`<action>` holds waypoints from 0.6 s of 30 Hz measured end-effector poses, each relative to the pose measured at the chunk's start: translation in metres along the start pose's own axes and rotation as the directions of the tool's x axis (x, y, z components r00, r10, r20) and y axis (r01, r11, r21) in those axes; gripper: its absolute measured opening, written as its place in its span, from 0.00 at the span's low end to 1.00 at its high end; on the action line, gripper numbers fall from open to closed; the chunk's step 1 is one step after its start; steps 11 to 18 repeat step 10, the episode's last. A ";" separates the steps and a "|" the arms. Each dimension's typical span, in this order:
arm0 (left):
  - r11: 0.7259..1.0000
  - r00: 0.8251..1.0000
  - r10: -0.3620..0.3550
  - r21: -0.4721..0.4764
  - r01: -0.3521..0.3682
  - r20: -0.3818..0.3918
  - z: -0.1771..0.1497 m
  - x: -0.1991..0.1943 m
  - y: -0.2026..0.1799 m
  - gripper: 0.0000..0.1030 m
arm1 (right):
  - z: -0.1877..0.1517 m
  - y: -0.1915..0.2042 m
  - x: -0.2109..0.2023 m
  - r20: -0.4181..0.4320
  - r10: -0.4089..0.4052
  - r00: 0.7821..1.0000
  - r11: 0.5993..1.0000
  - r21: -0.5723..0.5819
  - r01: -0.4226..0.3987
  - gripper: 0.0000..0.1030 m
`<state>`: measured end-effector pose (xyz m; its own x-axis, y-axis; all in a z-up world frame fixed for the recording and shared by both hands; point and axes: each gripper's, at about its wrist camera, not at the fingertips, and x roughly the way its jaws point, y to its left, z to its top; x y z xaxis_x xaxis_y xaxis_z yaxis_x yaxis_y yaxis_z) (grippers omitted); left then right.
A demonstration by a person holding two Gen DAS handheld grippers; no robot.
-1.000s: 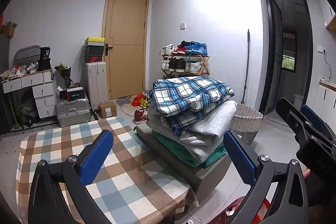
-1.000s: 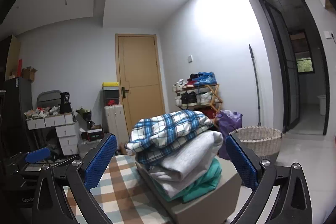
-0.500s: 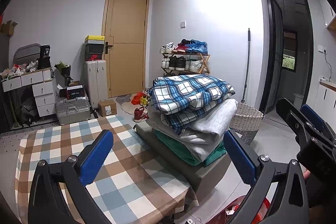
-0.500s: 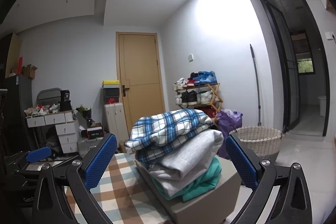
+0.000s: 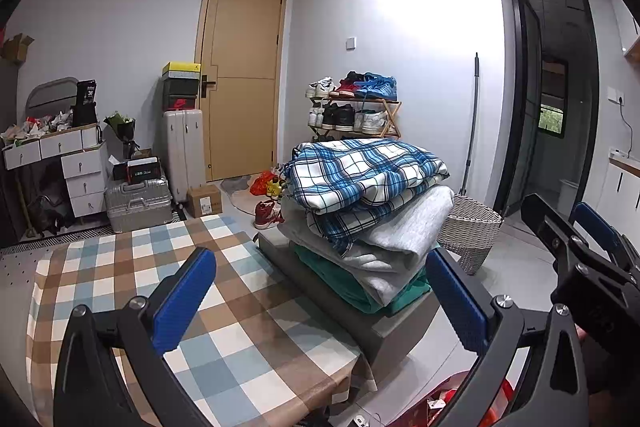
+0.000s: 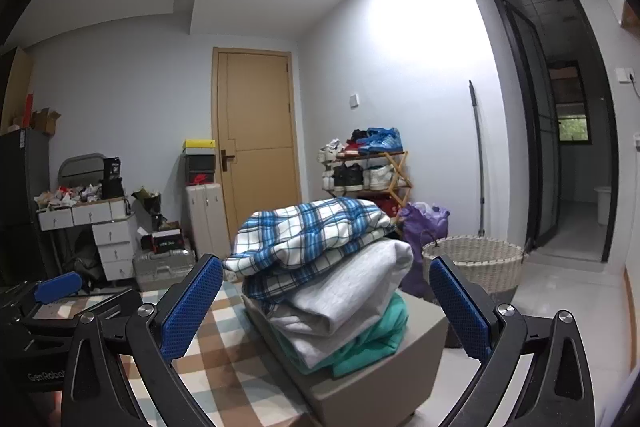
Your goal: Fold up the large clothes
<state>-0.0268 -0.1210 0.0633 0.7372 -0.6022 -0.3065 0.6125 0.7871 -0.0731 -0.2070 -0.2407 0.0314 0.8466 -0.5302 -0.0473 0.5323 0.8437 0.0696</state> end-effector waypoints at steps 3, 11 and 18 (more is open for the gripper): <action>1.000 1.000 0.002 0.001 -0.002 0.003 0.000 -0.001 0.000 0.99 | -0.001 0.001 0.002 -0.008 -0.004 1.000 1.000 -0.005 0.004 1.00; 0.999 0.999 0.040 0.012 -0.040 0.030 0.000 -0.004 0.001 0.99 | 0.001 0.002 -0.002 0.006 0.003 1.000 1.000 -0.007 -0.003 1.00; 0.999 0.999 0.040 0.012 -0.040 0.030 0.000 -0.004 0.001 0.99 | 0.001 0.002 -0.002 0.006 0.003 1.000 1.000 -0.007 -0.003 1.00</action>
